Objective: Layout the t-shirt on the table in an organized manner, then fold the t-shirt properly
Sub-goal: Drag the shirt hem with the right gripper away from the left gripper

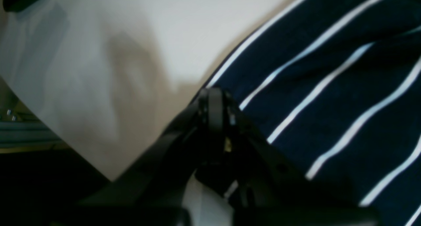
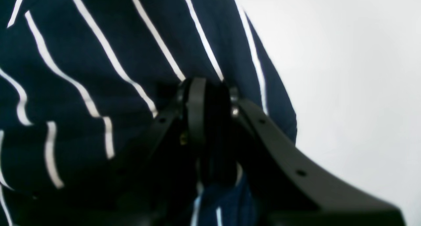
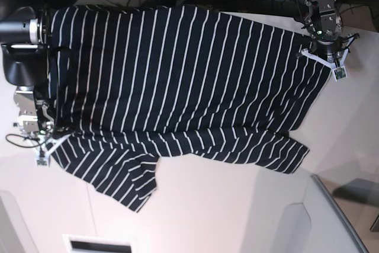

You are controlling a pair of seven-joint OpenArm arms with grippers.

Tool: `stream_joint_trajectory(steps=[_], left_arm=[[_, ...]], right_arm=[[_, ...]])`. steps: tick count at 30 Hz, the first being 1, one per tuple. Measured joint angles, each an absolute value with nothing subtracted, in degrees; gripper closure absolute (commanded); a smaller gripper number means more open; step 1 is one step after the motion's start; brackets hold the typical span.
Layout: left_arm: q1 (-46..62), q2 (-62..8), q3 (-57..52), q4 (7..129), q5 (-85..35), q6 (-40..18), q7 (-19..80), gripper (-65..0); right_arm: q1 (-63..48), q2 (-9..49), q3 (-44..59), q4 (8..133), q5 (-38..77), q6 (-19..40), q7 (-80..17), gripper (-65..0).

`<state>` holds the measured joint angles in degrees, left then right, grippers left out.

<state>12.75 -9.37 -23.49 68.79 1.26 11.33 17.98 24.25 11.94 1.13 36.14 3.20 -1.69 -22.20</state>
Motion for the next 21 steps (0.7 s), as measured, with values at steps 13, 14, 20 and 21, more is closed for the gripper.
stream_joint_trajectory(steps=[13, 14, 20, 21], left_arm=[[17.5, -6.9, -23.4, 83.3, 0.8, 10.9, 21.4, 0.0], [17.4, -6.8, -23.4, 84.9, 0.7, 11.1, 23.6, 0.0], [8.8, -6.4, -19.6, 80.8, 1.3, 11.0, 26.2, 0.0], [7.9, -5.9, -18.8, 79.4, 1.1, 10.4, 26.2, 0.0]], right_arm=[[22.6, 9.4, 0.8, 52.0, 2.7, 3.9, -32.7, -5.0], [21.1, 9.3, 0.9, 55.7, 2.6, 6.0, -33.3, -5.0], [21.2, 7.2, -5.2, 58.0, 3.6, 9.6, -34.9, -4.8], [22.7, 6.9, -5.9, 55.2, 3.6, 9.1, -34.8, -4.8]])
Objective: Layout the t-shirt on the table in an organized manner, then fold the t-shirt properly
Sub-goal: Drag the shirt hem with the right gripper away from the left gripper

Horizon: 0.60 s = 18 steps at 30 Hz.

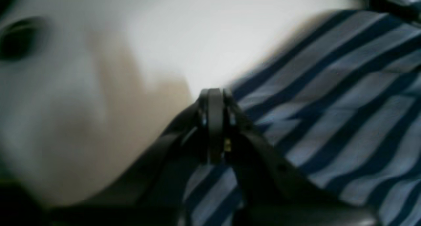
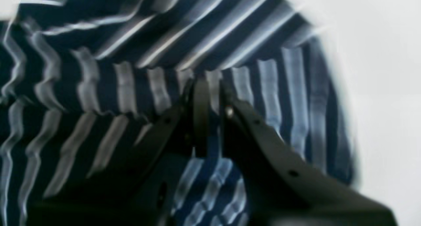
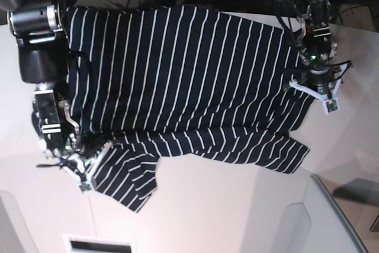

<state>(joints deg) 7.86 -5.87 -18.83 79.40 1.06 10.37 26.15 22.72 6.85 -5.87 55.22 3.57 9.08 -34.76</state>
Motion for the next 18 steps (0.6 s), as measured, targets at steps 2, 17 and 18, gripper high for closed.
stream_joint_trajectory(steps=[2, 17, 18], left_arm=[[7.8, -4.9, -18.0, 77.7, 1.0, 10.5, 26.3, 0.0], [15.6, -7.0, -20.5, 77.8, 1.2, 10.6, 26.2, 0.0], [16.2, -6.9, -21.2, 77.8, 1.0, 10.7, 26.1, 0.0]], right_arm=[[25.4, 7.0, -6.0, 50.5, 3.3, 8.9, -34.0, -4.8], [32.7, 7.9, -6.3, 23.2, 2.8, 8.4, -13.0, -4.8], [33.0, 7.9, -5.9, 21.9, 2.9, 8.2, -11.2, -4.8]])
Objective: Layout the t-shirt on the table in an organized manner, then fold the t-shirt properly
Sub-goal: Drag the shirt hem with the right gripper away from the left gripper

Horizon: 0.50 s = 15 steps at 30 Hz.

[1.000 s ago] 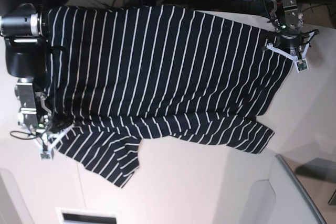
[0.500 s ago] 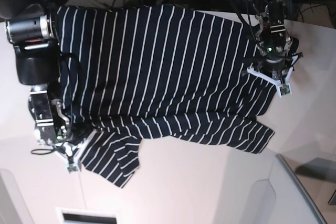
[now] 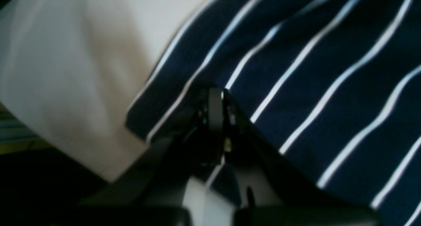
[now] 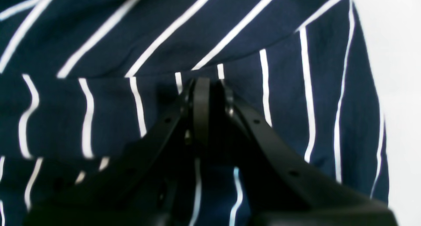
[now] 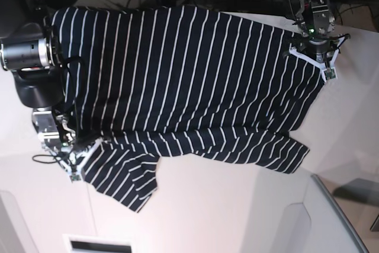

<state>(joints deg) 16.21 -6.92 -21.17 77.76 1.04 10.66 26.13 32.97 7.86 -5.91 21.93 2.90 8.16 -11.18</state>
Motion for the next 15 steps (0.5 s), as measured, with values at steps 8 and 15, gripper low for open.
stream_joint_trajectory(steps=[8, 15], left_arm=[[20.4, -8.0, -23.4, 77.8, 0.9, 10.9, 23.5, 0.0], [22.4, -8.0, -23.3, 77.9, 0.9, 10.9, 22.5, 0.0]], right_arm=[[33.1, 10.8, -5.8, 16.6, 3.4, -5.2, -3.6, -5.0], [32.9, 11.0, -5.8, 16.4, 3.4, -7.9, -4.0, -5.0]])
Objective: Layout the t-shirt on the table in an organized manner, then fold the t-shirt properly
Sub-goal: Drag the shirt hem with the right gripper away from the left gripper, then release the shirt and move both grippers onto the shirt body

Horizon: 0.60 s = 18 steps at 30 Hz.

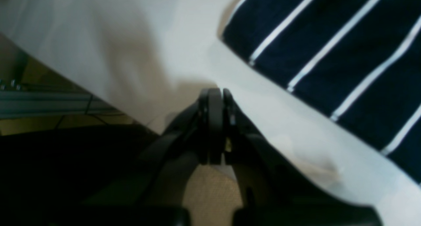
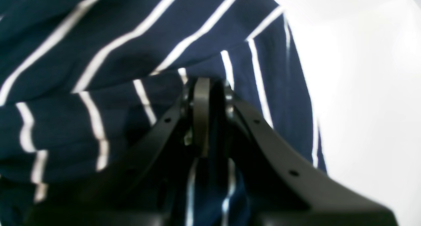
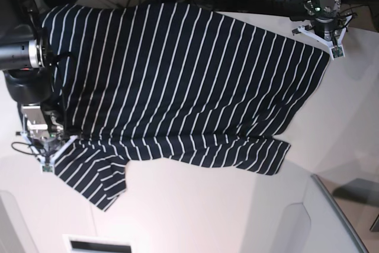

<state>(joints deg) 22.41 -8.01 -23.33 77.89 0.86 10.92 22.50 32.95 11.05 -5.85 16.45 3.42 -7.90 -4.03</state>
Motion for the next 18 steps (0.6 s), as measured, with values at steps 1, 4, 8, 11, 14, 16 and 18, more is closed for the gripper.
stream_joint_trajectory(steps=[1, 4, 8, 11, 14, 16, 18], left_arm=[[22.4, -7.8, -23.3, 78.8, 0.9, 10.9, 22.7, 0.0], [22.4, -5.7, -23.5, 84.5, 0.8, 11.4, 23.2, 0.0], [21.0, -2.3, -23.0, 92.1, 0.6, 10.7, 22.8, 0.0], [15.0, -1.8, -22.9, 88.6, 1.5, 11.4, 22.3, 0.0], [9.6, -2.8, -22.9, 78.8, 1.3, 10.5, 23.1, 0.0], [9.6, -3.8, -22.8, 74.6, 1.3, 10.5, 23.4, 0.0], [10.8, -4.5, -23.1, 72.9, 1.7, 11.3, 22.5, 0.0]], right_arm=[[32.9, 11.0, -5.8, 16.4, 3.4, -7.9, -4.0, -5.0], [32.9, 10.4, -5.9, 16.5, 3.4, -8.0, -3.8, -5.0], [33.0, 9.5, -6.0, 16.5, 3.2, -8.1, -3.6, -5.0], [32.9, 9.2, -6.0, 16.7, 3.2, -8.1, -3.4, -5.0], [32.9, 9.0, -6.0, 16.8, 3.2, -8.1, -3.4, -5.0], [32.9, 9.0, -5.8, 16.8, 3.2, -8.1, -3.4, -5.0], [32.9, 9.0, -5.8, 16.8, 3.2, -8.2, -3.4, -5.0]])
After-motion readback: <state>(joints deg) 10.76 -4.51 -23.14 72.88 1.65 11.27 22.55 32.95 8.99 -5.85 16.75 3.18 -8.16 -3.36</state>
